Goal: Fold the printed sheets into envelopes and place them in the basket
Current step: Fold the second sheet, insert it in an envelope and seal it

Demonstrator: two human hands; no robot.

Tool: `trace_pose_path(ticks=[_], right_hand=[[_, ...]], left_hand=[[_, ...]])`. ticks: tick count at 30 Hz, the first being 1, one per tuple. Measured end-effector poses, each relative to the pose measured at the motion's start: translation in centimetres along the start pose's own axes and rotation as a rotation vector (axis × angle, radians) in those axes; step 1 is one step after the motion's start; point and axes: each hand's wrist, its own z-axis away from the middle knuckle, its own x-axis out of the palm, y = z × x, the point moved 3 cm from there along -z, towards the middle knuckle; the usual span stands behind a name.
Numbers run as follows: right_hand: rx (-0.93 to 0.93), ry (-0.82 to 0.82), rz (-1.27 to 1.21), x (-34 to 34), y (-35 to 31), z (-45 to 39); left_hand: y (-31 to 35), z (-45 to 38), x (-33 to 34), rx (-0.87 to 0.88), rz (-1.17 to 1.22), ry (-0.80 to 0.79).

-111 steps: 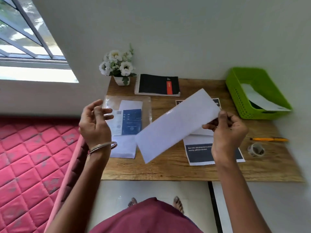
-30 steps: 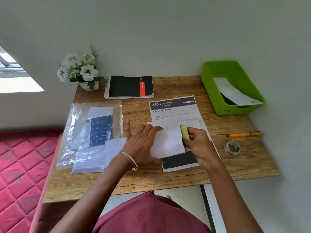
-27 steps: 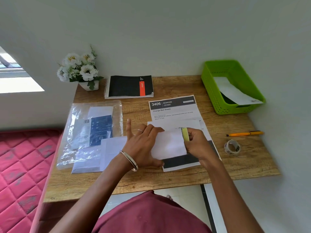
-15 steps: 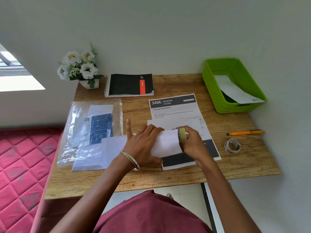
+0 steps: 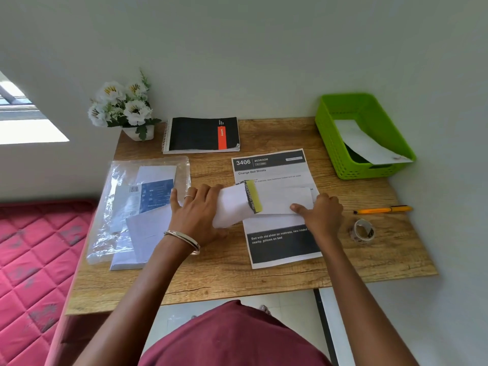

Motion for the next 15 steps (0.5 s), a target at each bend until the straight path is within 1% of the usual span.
trace_pose_path(ticks=[1, 3, 10, 13, 15], right_hand=[[0.023, -0.005, 0.024, 0.3, -0.1, 0.0], [0.065, -0.029, -0.012, 0.4, -0.4, -0.1], [0.143, -0.056, -0.317, 0.1, -0.6, -0.8], [0.14, -0.044, -0.457, -0.8, -0.6, -0.2], [0.082, -0.061, -0.597, -2.0, -0.9, 0.5]], left_hand=[[-0.1, 0.0, 0.1, -0.01, -0.005, -0.005], [-0.5, 0.1, 0.3, -0.03, -0.002, -0.017], [-1.2, 0.4, 0.8, -0.059, 0.047, -0.041], [-1.4, 0.5, 0.8, -0.063, 0.065, -0.045], [-1.5, 0.5, 0.8, -0.063, 0.072, -0.041]])
